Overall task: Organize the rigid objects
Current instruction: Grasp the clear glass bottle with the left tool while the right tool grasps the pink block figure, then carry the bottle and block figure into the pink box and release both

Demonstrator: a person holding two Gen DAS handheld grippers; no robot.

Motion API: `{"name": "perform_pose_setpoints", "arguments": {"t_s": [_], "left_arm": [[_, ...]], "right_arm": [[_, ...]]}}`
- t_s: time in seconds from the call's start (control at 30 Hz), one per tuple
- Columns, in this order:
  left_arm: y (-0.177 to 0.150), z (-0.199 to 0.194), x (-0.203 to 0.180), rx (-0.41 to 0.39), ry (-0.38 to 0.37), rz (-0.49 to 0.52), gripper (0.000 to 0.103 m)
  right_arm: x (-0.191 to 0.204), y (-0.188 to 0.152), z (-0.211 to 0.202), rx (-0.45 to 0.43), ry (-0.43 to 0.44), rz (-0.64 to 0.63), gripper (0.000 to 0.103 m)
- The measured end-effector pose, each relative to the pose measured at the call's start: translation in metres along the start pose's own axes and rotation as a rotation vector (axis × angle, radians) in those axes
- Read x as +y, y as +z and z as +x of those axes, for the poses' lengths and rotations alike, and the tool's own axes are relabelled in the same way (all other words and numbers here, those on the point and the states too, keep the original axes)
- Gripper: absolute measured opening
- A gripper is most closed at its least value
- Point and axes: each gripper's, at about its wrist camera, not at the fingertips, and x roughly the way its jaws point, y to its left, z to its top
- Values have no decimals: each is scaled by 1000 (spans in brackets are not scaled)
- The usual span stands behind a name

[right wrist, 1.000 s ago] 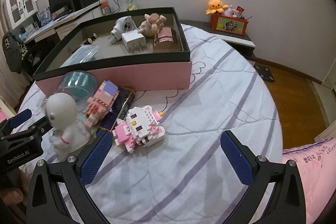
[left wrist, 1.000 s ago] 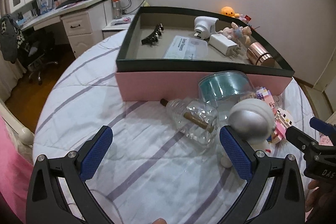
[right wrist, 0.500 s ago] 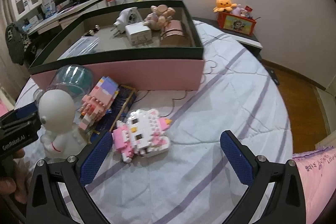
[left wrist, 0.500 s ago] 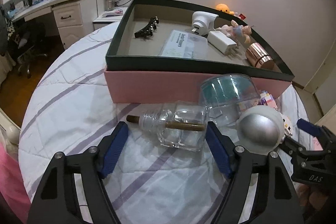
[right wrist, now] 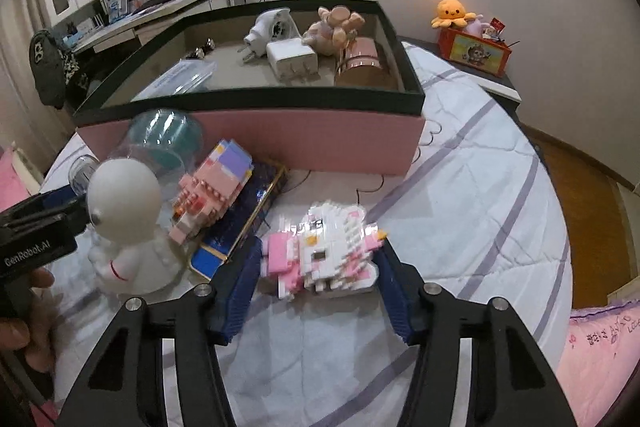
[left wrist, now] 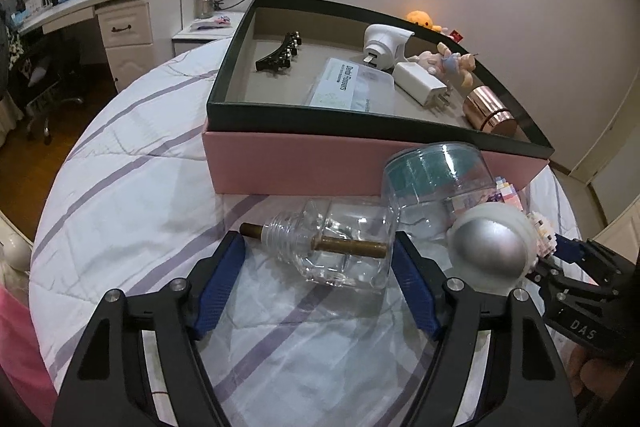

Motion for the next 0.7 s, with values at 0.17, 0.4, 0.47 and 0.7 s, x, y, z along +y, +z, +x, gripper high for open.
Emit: {"name": "perform_pose_setpoints", "arguments": {"t_s": [0.17, 0.4, 0.47, 0.7], "left_arm": [[2, 5, -4, -3, 26, 12, 76], [1, -3, -1, -10, 17, 8, 62], [0, -7, 1, -13, 14, 5, 62], [-6, -15, 3, -20, 8, 6, 62]], "right_arm": [[0, 3, 4, -19, 1, 11, 57], [0, 6, 7, -21, 3, -9, 57], [-1, 5, 4, -22, 10, -2, 57], [-8, -1, -16, -43, 33, 39, 57]]}}
